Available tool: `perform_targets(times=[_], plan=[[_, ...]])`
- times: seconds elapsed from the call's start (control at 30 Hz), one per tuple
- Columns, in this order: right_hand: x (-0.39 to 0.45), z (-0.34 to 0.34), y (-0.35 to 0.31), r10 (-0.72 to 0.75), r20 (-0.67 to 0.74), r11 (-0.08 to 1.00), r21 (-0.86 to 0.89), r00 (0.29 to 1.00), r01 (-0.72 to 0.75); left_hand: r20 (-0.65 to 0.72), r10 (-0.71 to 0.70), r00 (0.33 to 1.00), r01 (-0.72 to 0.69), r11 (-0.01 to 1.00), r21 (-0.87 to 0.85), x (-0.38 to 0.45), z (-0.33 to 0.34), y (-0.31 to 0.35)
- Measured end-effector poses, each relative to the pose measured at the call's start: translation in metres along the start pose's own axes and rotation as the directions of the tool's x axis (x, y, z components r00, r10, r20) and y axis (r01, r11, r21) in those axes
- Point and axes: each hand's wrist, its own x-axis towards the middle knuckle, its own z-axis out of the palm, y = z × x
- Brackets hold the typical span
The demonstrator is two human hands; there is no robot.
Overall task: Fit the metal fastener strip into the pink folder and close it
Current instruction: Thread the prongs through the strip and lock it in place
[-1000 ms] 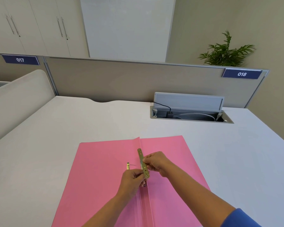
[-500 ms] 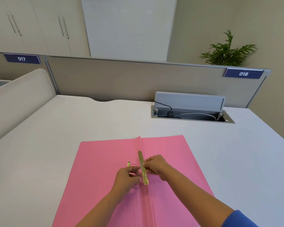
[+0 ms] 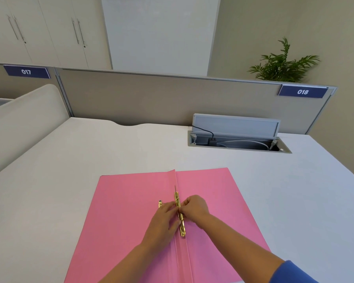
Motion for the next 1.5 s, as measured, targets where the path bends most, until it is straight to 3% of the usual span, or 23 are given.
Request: perform_targets(times=[0.13, 0.43, 0.57, 0.73, 0.93, 1.23, 1.5], plan=[[0.001, -0.001, 0.002, -0.005, -0.006, 0.992, -0.124, 1.0, 0.004, 0.008, 0.039, 0.999, -0.04, 0.998, 0.048, 0.0, 0.003, -0.006], [0.01, 0.0, 0.014, -0.031, -0.007, 0.986, -0.167, 1.0, 0.029, -0.009, 0.171, 0.985, -0.167, 0.971, 0.173, 0.0, 0.009, -0.012], [0.014, -0.004, 0.013, -0.054, 0.015, 0.986, -0.155, 0.998, 0.056, -0.008, 0.155, 0.988, -0.149, 0.966, 0.213, -0.001, 0.007, -0.014], [0.031, -0.011, 0.01, -0.175, -0.073, 0.984, -0.046, 0.982, 0.172, 0.009, 0.122, 0.992, -0.12, 0.956, 0.269, -0.001, 0.007, -0.017], [0.04, -0.001, 0.001, -0.317, -0.013, 0.942, -0.121, 0.948, 0.313, -0.002, 0.112, 0.994, -0.107, 0.954, 0.28, -0.003, 0.01, -0.018], [0.055, -0.005, 0.005, -0.269, -0.06, 0.947, -0.198, 0.961, 0.253, 0.011, 0.138, 0.99, -0.135, 0.946, 0.295, -0.003, 0.009, -0.019], [0.061, -0.003, -0.011, -0.439, 0.11, 0.814, -0.372, 0.892, 0.447, 0.002, 0.128, 0.992, -0.123, 0.952, 0.282, -0.003, 0.01, -0.019]])
